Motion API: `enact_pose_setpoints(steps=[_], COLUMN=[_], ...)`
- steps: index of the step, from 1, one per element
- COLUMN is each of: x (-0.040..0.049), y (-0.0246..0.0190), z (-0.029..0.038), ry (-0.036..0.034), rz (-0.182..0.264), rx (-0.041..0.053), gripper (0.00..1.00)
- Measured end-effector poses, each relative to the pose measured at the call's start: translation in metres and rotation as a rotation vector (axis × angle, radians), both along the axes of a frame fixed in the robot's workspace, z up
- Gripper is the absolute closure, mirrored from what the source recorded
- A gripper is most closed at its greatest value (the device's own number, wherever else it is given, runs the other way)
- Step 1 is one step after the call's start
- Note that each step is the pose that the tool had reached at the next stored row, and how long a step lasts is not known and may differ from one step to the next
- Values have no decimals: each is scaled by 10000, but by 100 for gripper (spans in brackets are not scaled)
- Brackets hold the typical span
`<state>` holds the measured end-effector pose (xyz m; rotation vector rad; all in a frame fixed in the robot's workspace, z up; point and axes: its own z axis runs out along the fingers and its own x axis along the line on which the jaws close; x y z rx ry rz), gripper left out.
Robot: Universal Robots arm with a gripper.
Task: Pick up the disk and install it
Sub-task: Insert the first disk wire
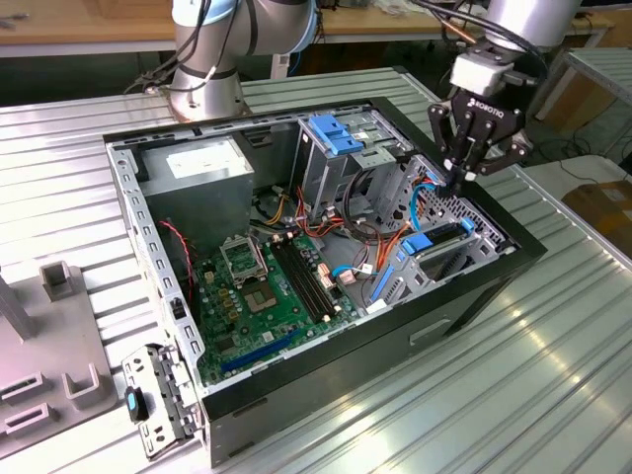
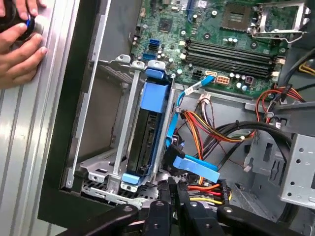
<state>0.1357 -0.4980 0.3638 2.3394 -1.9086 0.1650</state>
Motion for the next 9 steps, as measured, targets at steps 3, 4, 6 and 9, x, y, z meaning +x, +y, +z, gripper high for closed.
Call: enact_pose_setpoints(steps=[3, 4, 6, 9], x=[0, 0, 0, 0], y=[0, 0, -4, -30], z=[-24, -32, -35, -36], ry=[0, 0, 1, 13], rz=[-896, -1184, -1515, -1621], rx=[-28, -39, -40, 116], gripper=[83, 83, 83, 83])
